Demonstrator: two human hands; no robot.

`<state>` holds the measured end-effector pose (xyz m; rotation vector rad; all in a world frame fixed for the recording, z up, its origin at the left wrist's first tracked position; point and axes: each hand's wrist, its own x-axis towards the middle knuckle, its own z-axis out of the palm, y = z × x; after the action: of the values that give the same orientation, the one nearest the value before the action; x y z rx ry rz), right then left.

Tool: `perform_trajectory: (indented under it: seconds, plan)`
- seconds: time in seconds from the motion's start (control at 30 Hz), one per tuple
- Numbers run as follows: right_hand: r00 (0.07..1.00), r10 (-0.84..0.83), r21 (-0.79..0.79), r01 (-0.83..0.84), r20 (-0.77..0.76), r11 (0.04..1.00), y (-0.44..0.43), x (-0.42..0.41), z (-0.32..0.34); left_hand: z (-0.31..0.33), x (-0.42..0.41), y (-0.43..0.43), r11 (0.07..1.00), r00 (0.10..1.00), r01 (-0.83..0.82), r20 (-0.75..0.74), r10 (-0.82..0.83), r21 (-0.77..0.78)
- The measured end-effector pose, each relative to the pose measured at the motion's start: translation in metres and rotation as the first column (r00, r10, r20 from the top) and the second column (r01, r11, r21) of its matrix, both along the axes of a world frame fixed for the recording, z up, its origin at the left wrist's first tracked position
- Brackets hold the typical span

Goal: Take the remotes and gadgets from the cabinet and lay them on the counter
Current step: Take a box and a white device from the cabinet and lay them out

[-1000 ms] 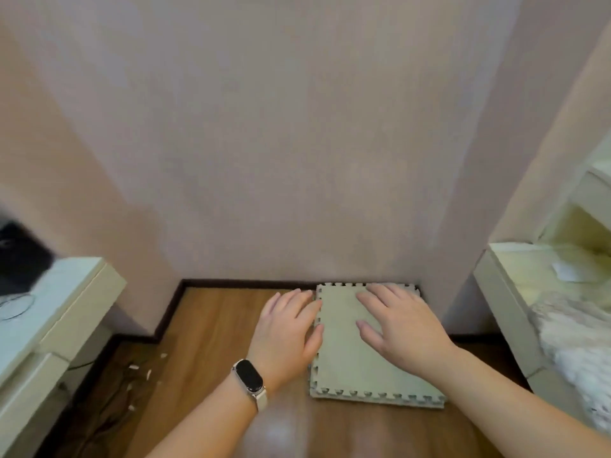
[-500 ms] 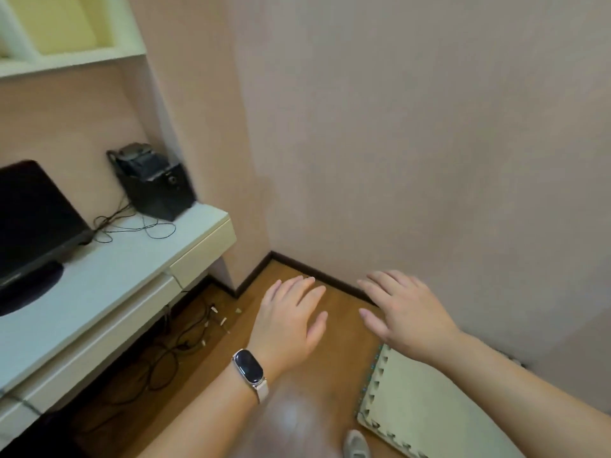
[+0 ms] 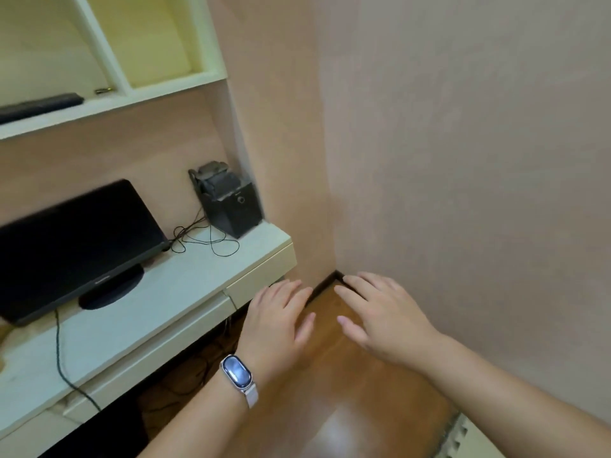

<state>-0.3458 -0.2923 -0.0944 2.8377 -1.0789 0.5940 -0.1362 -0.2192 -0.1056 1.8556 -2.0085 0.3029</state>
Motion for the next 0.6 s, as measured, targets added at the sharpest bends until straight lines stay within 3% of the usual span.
perform_trajectory:
  seconds: [0.33, 0.6]
  plan:
    - [0.981, 0.193, -0.010, -0.193, -0.002, 0.981, -0.087, 0.080, 0.021, 0.027, 0.054, -0.032, 0.970, 0.969, -0.243, -0.030, 0.243, 0.004]
    - [0.962, 0.272, -0.086, -0.273, -0.017, 0.958, -0.129, 0.183, 0.035, 0.039, 0.144, -0.065, 0.953, 0.956, -0.292, -0.067, 0.287, -0.076]
